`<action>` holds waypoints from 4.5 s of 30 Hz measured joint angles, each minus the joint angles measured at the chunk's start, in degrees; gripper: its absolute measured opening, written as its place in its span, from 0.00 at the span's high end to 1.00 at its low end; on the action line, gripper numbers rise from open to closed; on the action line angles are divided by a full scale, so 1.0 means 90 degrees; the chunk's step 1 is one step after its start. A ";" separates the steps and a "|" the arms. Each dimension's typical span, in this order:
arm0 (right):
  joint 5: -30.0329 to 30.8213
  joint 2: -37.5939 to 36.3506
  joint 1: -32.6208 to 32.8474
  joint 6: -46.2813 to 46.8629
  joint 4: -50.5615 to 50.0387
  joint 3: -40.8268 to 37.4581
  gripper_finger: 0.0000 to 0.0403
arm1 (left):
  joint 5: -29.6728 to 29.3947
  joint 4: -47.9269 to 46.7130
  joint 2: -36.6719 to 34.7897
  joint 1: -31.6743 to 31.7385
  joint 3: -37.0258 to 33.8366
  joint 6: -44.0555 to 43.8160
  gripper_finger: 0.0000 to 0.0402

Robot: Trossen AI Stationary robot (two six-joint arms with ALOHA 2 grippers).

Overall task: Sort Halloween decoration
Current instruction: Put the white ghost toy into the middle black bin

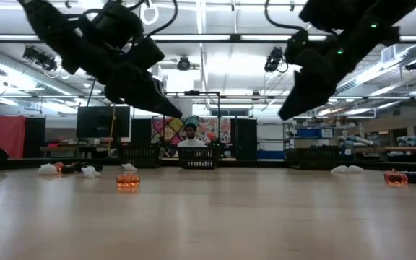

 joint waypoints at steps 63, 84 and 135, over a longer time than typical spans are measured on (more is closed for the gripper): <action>-0.0955 0.2393 -0.3190 -0.0291 -0.5599 0.1520 0.46 | 0.0005 0.0125 -0.1246 -0.0028 -0.1000 -0.0467 0.93; -0.1412 0.2376 -0.3605 -0.1413 -0.4857 0.1232 0.75 | 0.0005 0.0130 -0.1246 -0.0028 -0.0995 -0.0467 0.93; -0.1916 0.5091 -0.2302 -0.2883 -0.3131 0.6653 0.82 | 0.0005 0.0232 -0.1243 -0.0026 -0.0995 -0.0268 0.93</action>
